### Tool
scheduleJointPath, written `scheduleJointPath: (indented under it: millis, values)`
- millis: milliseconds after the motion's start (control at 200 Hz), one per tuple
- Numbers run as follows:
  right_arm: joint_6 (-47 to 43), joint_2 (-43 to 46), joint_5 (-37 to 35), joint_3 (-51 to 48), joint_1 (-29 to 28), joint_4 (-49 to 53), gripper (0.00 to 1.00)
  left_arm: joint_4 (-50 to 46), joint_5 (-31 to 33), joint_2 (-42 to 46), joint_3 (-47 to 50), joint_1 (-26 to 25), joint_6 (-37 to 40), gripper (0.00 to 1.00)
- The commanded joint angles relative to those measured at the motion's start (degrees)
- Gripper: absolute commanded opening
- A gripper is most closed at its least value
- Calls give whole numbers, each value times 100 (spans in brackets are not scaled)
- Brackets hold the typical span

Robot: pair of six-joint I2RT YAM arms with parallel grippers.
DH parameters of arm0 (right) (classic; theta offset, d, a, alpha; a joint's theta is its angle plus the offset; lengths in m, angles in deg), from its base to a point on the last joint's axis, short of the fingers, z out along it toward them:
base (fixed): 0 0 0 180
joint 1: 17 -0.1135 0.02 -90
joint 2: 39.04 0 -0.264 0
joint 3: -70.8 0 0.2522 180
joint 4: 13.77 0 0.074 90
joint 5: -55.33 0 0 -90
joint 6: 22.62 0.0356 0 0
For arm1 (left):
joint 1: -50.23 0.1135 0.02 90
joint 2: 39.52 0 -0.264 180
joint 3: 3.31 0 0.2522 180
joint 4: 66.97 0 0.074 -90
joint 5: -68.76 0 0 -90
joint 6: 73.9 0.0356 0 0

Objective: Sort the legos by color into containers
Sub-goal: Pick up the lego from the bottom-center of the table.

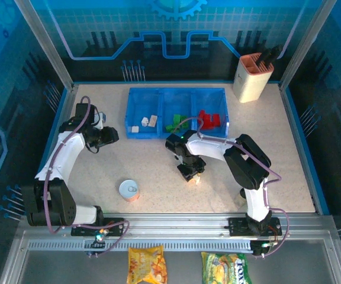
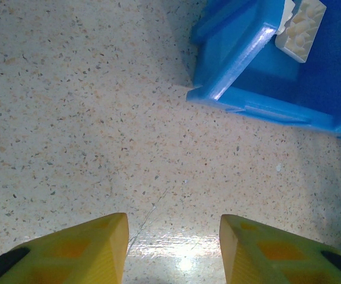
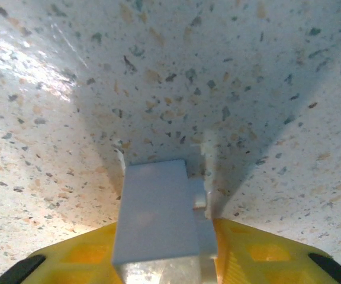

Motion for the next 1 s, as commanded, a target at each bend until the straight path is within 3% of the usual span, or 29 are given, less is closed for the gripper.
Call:
scheduleJointPath:
  millis: [0,645,996]
  values:
    - [104,110,19,-75,53,98,36,14,-151,54,74,78,96,45]
    - [348,285,-32,-57,53,95,25,14,-149,28,57,85,117,45]
    - [1304,804,39,-49,-11,-301,24,8,-160,46,50,81,107,45]
